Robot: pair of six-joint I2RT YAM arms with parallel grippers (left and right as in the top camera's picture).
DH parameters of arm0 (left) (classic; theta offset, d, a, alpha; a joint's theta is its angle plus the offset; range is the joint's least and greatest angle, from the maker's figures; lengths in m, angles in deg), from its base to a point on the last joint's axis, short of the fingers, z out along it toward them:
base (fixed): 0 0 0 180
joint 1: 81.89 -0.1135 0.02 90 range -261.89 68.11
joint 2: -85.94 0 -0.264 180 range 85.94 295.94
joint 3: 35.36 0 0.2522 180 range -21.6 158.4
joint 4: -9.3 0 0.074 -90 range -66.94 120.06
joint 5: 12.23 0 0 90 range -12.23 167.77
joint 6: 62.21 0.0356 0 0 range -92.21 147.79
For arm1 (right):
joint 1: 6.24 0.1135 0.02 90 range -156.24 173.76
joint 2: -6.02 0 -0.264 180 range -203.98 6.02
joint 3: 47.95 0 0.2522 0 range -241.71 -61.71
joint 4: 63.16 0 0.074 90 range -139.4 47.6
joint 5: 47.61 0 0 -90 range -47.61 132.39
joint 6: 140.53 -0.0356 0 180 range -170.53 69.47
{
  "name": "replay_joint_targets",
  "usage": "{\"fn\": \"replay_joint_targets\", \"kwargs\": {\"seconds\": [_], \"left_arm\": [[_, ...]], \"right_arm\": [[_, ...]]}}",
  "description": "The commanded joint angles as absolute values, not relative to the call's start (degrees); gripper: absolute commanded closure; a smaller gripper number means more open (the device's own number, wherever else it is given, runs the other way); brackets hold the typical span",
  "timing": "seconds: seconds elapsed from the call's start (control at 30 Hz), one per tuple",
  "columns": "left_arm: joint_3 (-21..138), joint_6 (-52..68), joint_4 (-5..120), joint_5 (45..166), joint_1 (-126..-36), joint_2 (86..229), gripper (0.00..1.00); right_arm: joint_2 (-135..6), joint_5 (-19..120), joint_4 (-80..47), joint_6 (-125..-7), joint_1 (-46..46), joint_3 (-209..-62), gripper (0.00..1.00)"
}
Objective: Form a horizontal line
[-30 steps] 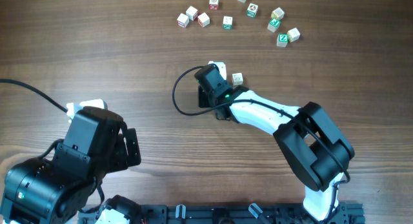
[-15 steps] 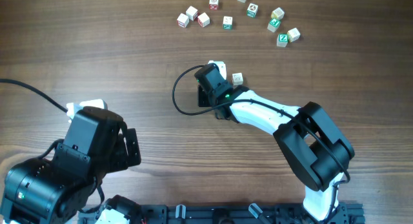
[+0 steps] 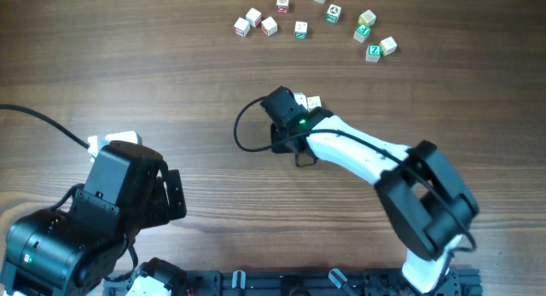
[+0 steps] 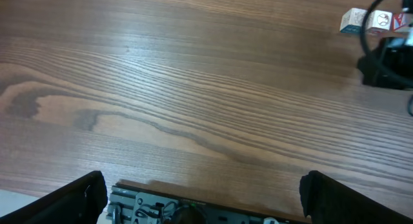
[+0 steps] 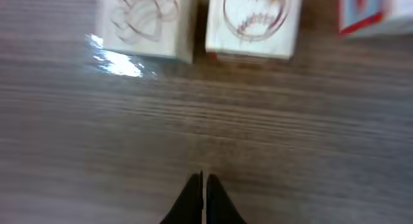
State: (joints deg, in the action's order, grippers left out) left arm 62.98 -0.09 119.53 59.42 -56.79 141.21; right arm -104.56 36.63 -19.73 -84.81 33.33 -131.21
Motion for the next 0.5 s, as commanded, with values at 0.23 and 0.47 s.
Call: {"fn": "replay_joint_targets", "kwargs": {"seconds": [0.23,0.47], "left_arm": [[62.85,0.37,119.55,59.27,-56.77,141.12,0.00],[62.85,0.37,119.55,59.27,-56.77,141.12,0.00]], "right_arm": [[-97.81,25.92,-35.38,-82.41,27.78,-132.96,0.95],[-106.22,30.91,-41.17,-77.56,25.86,-133.81,0.95]]}}
